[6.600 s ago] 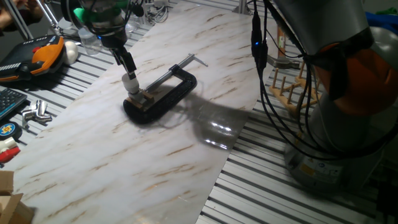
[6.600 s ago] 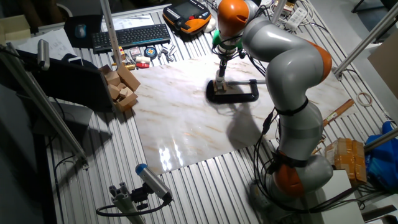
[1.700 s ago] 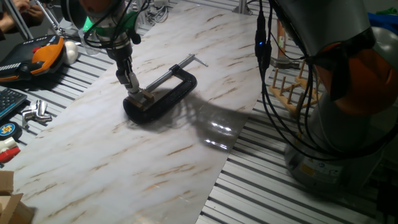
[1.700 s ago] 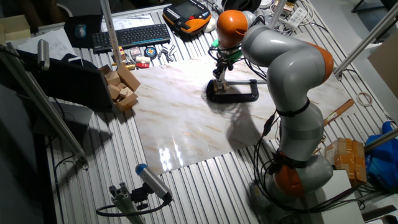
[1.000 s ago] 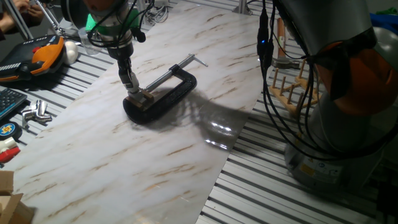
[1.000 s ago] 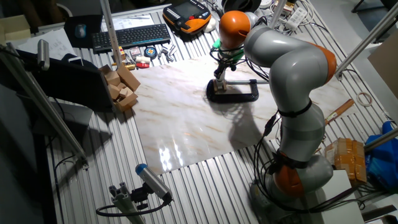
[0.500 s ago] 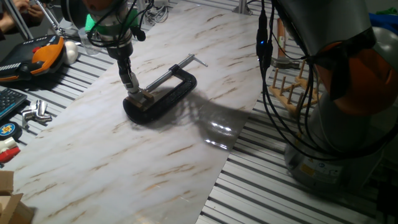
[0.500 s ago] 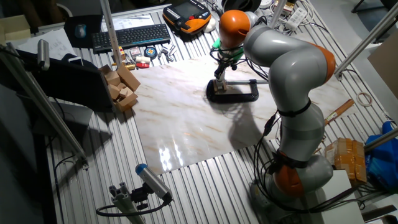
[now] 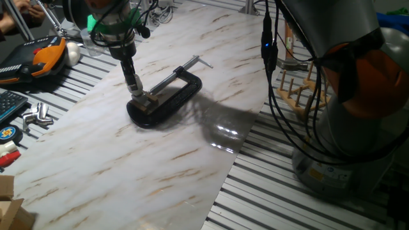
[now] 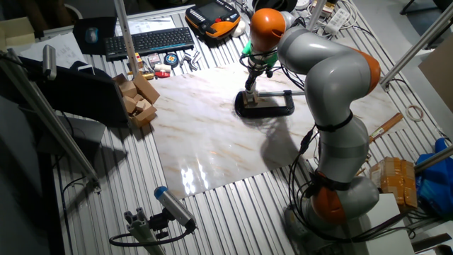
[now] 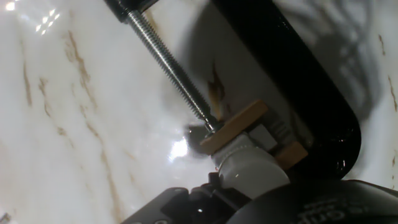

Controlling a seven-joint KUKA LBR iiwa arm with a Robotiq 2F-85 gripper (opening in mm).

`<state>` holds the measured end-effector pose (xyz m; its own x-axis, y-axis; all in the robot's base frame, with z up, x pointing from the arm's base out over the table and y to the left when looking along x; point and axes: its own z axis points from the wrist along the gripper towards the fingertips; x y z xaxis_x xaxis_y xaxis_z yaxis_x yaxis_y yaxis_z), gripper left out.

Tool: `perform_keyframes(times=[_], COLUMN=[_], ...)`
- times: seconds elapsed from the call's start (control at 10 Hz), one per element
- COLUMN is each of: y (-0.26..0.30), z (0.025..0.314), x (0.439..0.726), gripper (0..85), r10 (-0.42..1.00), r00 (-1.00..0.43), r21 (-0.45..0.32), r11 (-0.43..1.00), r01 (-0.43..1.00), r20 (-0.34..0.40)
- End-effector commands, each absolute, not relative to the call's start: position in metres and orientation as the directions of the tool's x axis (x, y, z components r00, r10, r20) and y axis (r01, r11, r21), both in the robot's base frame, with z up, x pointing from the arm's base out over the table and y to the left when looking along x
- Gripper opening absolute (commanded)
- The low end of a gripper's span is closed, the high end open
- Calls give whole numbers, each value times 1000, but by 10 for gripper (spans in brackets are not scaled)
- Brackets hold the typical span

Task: Take out the light bulb by rotating it

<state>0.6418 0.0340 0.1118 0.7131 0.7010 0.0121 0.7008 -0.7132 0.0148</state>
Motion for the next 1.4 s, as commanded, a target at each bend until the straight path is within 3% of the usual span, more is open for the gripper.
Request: perform_keyframes(times=[0.0, 1.3], y=[34, 34], z=[112, 112], x=[642, 641], gripper=[0, 0], r10=[716, 877], r00=[698, 480], r21=[20, 34], r11=[-698, -480], r01=[716, 876], r20=[17, 19])
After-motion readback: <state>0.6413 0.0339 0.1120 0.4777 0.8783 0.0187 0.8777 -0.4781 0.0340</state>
